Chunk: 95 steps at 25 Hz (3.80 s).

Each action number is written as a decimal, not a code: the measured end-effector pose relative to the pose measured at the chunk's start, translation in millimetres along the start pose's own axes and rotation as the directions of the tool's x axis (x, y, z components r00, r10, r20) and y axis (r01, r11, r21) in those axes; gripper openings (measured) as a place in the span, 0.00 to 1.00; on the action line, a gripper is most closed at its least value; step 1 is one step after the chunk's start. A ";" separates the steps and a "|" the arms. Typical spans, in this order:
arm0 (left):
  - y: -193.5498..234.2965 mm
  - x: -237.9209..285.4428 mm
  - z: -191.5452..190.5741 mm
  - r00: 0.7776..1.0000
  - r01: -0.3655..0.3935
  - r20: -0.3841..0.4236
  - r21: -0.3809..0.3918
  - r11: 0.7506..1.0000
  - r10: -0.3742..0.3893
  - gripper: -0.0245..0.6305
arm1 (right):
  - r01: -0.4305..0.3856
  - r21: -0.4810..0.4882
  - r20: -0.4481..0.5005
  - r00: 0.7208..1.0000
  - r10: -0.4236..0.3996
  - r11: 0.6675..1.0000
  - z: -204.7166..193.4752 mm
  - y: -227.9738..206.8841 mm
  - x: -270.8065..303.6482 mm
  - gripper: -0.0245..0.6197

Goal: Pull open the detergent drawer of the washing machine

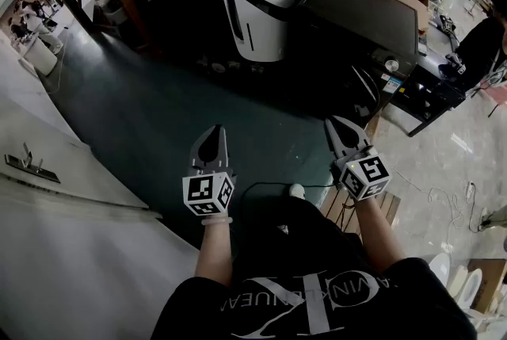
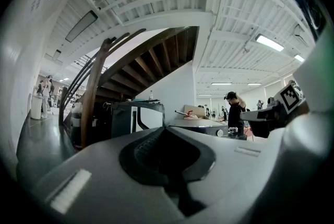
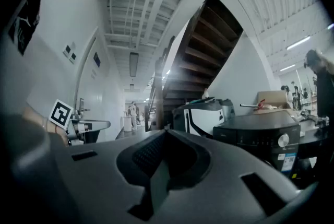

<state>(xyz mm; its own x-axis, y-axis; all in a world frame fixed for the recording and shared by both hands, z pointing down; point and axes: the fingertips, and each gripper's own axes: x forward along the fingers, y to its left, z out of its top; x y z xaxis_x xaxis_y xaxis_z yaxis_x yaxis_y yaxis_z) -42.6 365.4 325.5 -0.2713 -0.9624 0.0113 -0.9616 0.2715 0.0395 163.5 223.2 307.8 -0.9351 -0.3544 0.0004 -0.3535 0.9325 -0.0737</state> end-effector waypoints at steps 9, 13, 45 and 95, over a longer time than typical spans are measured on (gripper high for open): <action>9.3 -1.6 -3.2 1.000 -0.004 -0.003 -0.008 1.000 0.003 0.05 | 0.017 0.003 -0.004 1.000 -0.017 1.000 -2.1 -0.2 9.6 0.06; 11.1 -0.4 -8.7 1.000 -0.007 -0.012 -0.019 1.000 0.007 0.05 | 0.017 -0.004 -0.019 1.000 -0.017 1.000 -6.5 -1.1 11.6 0.06; 17.5 231.3 -49.6 0.979 0.159 -0.114 -0.081 0.984 -0.168 0.22 | 0.084 0.098 -0.144 0.987 -0.070 0.992 -63.9 -146.8 139.1 0.06; -111.4 575.7 -198.2 0.646 0.490 -0.289 -0.553 0.674 -0.707 0.22 | 0.456 0.236 -0.239 0.883 -0.404 0.858 -142.5 -332.5 264.4 0.06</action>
<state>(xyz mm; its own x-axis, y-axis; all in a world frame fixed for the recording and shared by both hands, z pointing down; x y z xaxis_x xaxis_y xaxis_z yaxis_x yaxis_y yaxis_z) -83.5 -218.9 525.7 0.5163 -0.8132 0.2685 -0.7581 -0.2882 0.5851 30.1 -170.7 474.6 -0.6889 -0.6733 0.2685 -0.7241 0.6221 -0.2979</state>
